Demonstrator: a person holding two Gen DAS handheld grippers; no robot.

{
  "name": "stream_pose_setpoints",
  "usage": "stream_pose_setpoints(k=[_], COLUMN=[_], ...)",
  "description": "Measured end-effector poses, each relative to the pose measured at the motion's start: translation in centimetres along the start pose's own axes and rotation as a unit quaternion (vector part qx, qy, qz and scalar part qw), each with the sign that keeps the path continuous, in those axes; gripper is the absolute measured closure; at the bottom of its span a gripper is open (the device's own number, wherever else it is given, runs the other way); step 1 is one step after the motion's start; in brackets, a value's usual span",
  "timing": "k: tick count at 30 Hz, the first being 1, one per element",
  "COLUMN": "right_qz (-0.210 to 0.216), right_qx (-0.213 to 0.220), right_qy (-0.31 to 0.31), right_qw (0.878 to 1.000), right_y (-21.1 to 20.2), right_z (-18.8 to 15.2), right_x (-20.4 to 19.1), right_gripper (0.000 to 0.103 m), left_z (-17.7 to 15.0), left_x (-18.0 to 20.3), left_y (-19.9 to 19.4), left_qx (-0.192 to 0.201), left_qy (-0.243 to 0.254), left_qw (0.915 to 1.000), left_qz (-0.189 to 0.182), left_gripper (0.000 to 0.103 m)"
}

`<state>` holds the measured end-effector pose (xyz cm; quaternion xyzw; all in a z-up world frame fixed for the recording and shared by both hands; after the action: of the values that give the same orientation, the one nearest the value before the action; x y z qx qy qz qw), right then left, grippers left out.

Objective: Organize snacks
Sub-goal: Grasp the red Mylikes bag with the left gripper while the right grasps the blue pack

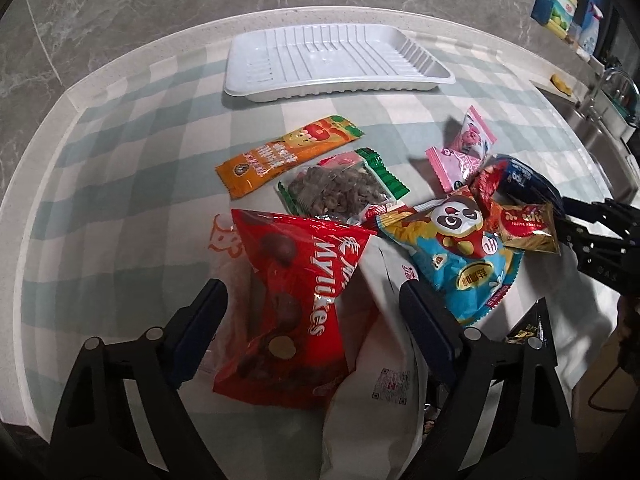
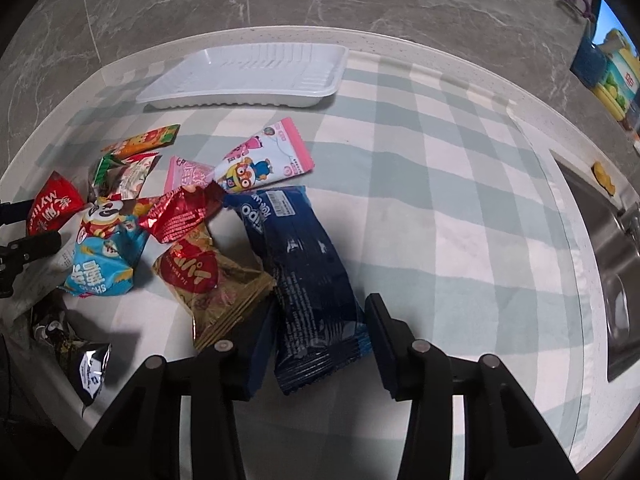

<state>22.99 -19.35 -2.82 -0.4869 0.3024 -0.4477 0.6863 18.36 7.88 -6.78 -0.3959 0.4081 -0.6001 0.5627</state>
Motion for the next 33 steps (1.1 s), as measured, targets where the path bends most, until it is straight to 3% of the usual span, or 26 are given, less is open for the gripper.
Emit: stream_pose_setpoints(k=[8, 11, 15, 19, 20, 21, 25, 26, 27, 29, 33], right_qz=[-0.018, -0.031, -0.042, -0.028, -0.019, -0.013, 0.026, 0.036, 0.046, 0.066, 0.097], right_qx=[0.015, 0.019, 0.019, 0.011, 0.005, 0.001, 0.001, 0.001, 0.001, -0.001, -0.006], right_qy=[-0.043, -0.075, -0.107, -0.120, -0.121, -0.121, -0.094, -0.085, -0.077, -0.058, -0.022], right_qw=[0.999, 0.997, 0.993, 0.992, 0.992, 0.993, 0.995, 0.996, 0.996, 0.996, 0.995], right_y=[-0.2, -0.1, 0.4, 1.4, 1.7, 1.9, 2.1, 2.1, 2.1, 2.0, 1.9], right_z=[1.7, 2.2, 3.0, 3.6, 3.7, 3.8, 3.9, 3.9, 3.9, 3.8, 3.3], right_x=[-0.5, -1.1, -1.7, -2.2, -2.3, -2.4, -1.9, -1.6, -1.4, -0.9, 0.2], right_gripper=[0.055, 0.048, 0.048, 0.048, 0.054, 0.066, 0.071, 0.072, 0.073, 0.073, 0.073], left_z=[0.3, 0.4, 0.5, 0.7, 0.7, 0.7, 0.7, 0.7, 0.6, 0.6, 0.9], left_x=[-0.4, -0.4, -0.4, -0.5, -0.6, -0.8, -1.4, -1.6, -1.8, -2.2, -2.7], left_y=[0.5, 0.6, 0.9, 1.2, 1.3, 1.4, 1.9, 1.9, 1.9, 2.0, 1.8], left_qx=[-0.008, -0.009, -0.013, -0.013, -0.014, -0.015, -0.020, -0.021, -0.019, -0.022, -0.023], left_qy=[-0.003, -0.001, -0.004, -0.007, -0.009, -0.011, -0.027, -0.031, -0.036, -0.052, -0.055], left_qw=[0.9997, 0.9996, 0.9993, 0.9991, 0.9989, 0.9988, 0.9966, 0.9954, 0.9930, 0.9885, 0.9869], left_qz=[-0.024, -0.028, -0.035, -0.041, -0.043, -0.046, -0.076, -0.088, -0.111, -0.140, -0.150], left_gripper=[0.015, 0.015, 0.015, 0.015, 0.015, 0.015, 0.016, 0.022, 0.037, 0.048, 0.070])
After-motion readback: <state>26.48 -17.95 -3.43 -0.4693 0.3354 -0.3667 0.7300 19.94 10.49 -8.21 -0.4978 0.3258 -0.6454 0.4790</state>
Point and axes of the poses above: each gripper's, at about its wrist camera, not at the fingertips, and y roughly the way its jaws point, x to its right, z to its top, the point moved 3 cm from there along y, roughly the way its jaws point, and after that the axes turned 7 degrees about -x, right-handed, at the moved point
